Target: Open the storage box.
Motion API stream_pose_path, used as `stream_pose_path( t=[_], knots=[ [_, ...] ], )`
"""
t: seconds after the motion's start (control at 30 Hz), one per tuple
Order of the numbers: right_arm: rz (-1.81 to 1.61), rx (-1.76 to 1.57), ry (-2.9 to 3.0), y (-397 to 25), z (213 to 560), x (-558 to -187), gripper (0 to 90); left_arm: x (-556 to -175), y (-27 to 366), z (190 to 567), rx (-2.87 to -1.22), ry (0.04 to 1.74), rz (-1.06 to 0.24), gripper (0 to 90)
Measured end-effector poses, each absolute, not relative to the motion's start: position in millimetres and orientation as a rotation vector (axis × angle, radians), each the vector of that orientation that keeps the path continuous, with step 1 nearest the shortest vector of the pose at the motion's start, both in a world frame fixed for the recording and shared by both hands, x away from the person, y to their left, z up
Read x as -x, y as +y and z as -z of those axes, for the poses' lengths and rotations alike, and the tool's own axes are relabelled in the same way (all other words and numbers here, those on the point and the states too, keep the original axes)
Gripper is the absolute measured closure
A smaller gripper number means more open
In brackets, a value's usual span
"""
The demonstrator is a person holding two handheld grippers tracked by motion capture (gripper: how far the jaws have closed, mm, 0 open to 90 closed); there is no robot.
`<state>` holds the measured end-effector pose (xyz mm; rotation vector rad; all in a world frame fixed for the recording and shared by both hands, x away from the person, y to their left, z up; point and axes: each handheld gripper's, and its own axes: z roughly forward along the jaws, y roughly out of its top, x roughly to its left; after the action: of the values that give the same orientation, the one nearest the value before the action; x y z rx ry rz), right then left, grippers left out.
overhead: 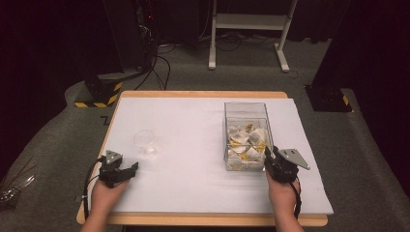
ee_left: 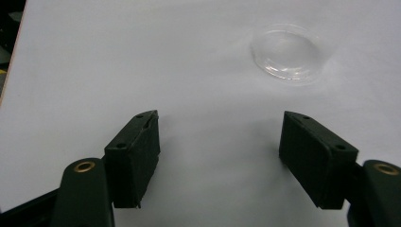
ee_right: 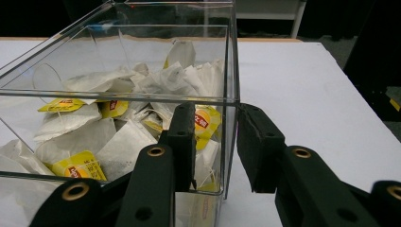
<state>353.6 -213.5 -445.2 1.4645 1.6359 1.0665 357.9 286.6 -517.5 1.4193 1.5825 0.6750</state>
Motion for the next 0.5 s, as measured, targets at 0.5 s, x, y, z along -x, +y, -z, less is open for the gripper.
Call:
stream_pose_path(
  t=[0.5],
  knots=[
    [-1.097, -1.446, 1.664, -213.8, 445.9, -339.3, 72.6, -357.7, 286.7, 517.5, -1.425, 1.583, -0.676, 29.7]
  ],
)
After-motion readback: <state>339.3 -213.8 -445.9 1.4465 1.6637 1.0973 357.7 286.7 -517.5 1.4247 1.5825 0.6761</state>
